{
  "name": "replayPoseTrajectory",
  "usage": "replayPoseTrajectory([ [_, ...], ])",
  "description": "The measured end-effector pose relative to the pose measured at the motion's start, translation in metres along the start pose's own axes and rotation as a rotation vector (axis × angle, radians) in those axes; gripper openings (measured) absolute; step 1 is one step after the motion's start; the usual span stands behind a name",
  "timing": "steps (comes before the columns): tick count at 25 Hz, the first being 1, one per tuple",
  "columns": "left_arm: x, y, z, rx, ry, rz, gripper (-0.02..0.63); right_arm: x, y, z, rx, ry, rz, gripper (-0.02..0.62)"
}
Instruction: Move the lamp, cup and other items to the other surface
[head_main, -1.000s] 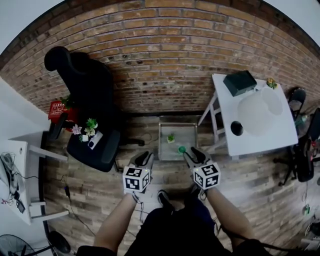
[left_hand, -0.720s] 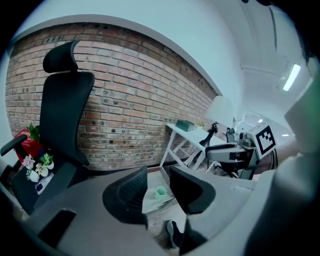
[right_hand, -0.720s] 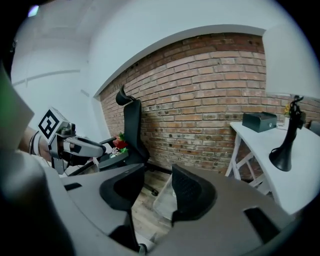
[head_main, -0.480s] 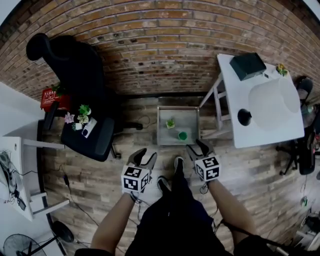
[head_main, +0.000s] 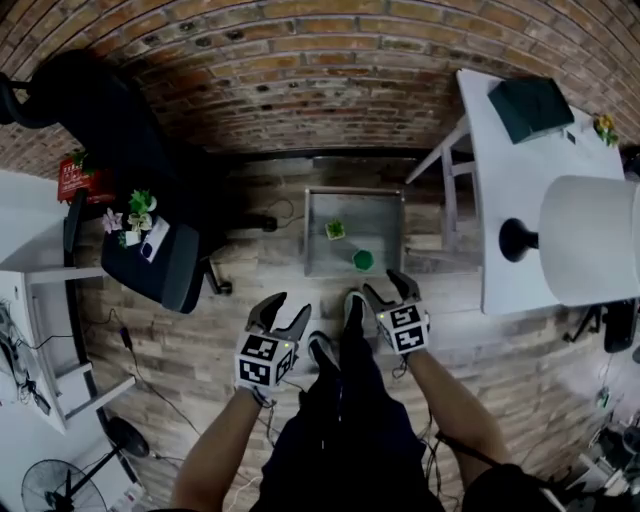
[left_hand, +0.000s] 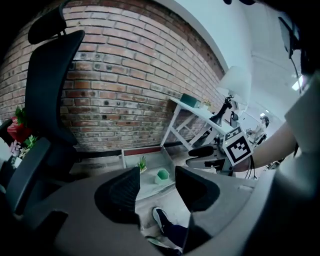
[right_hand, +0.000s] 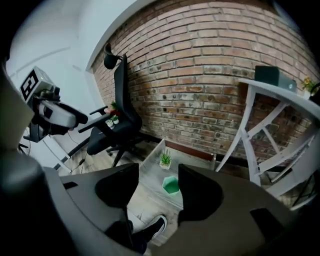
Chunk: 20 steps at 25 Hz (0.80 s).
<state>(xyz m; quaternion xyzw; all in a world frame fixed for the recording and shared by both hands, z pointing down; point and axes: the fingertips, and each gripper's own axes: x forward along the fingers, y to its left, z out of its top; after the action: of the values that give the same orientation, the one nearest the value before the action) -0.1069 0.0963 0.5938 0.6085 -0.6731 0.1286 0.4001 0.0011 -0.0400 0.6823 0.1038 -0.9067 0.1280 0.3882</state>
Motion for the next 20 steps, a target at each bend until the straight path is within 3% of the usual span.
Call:
replayPoseTrajectory([
  [11, 0.052, 0.019, -0.053, -0.078, 0.080, 0.005, 0.208, 0.110, -0.026, -0.086, -0.145, 0.206, 0.054, 0.295],
  [20, 0.075, 0.032, -0.077, -0.141, 0.077, 0.003, 0.209, 0.158, -0.044, -0.123, -0.154, 0.279, 0.063, 0.327],
])
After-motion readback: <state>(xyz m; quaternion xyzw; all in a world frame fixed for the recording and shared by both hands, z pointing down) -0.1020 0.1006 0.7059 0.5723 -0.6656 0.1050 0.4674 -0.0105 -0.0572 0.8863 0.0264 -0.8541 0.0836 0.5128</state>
